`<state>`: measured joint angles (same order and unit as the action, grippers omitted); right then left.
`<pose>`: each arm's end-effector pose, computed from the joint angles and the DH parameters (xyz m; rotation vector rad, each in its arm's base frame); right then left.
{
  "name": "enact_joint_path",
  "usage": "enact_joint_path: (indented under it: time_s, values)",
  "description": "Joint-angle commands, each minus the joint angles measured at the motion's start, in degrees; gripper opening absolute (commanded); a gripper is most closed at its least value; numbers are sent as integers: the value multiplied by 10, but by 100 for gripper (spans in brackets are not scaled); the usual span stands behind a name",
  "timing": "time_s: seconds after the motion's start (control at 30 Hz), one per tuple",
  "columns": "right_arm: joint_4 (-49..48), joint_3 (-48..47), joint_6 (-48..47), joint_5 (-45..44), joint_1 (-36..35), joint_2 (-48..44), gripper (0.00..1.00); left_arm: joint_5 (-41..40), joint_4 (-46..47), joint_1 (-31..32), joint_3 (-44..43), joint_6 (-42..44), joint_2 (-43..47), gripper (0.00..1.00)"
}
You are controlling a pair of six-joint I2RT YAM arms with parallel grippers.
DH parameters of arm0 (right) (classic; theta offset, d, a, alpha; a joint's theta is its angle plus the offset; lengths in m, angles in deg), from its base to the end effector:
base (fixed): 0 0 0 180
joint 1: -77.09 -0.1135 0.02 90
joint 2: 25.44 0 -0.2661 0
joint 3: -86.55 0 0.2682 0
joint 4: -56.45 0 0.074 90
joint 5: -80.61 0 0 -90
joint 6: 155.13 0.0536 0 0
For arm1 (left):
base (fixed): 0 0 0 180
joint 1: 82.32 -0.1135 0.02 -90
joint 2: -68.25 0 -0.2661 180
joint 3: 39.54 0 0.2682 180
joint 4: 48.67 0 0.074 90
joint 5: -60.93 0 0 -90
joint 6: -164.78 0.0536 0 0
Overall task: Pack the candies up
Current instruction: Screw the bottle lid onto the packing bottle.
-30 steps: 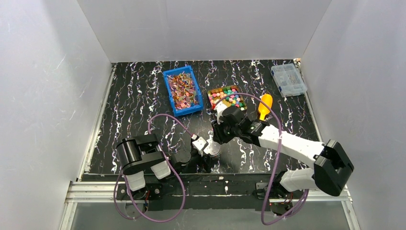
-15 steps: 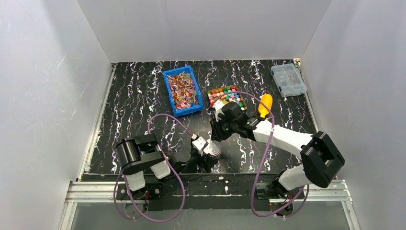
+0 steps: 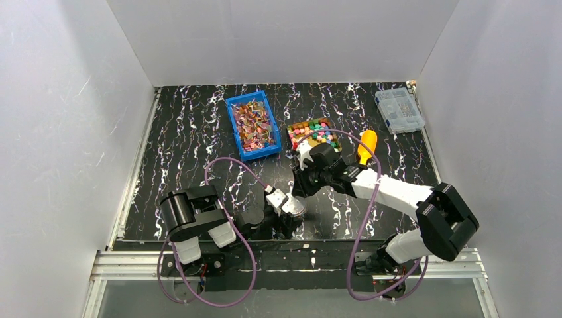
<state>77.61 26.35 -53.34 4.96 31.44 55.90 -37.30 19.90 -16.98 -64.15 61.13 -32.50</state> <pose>0.2164 0.2404 0.1951 -0.8310 2.2688 0.7788 0.1154 -0.2329 0.0978 0.6759 1.6531 -0.8940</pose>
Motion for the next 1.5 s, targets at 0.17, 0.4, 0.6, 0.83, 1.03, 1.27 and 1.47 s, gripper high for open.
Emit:
enact_joint_path:
  time_s: [0.17,0.4,0.6,0.83,1.03,1.27,1.47]
  values:
    - [18,65,18,30,-1,-63,26,-6,-77,-1,12,-25,6,36]
    - [2,136,79,40,-4,-154,24,-29,-100,-7,5,-35,14,35]
    - [-8,188,139,27,-34,-230,23,-43,-121,-11,-6,-38,14,35]
    - [-43,218,211,-33,-138,-272,23,-45,-132,-12,-14,-37,15,35]
    - [-8,182,207,-91,-162,-283,26,-38,-134,-13,-5,-37,19,34]
    - [73,96,148,-213,-161,-271,38,-32,-135,-13,2,-36,23,34]
    - [114,23,99,-250,-151,-209,42,-14,-135,-13,0,-34,21,33]
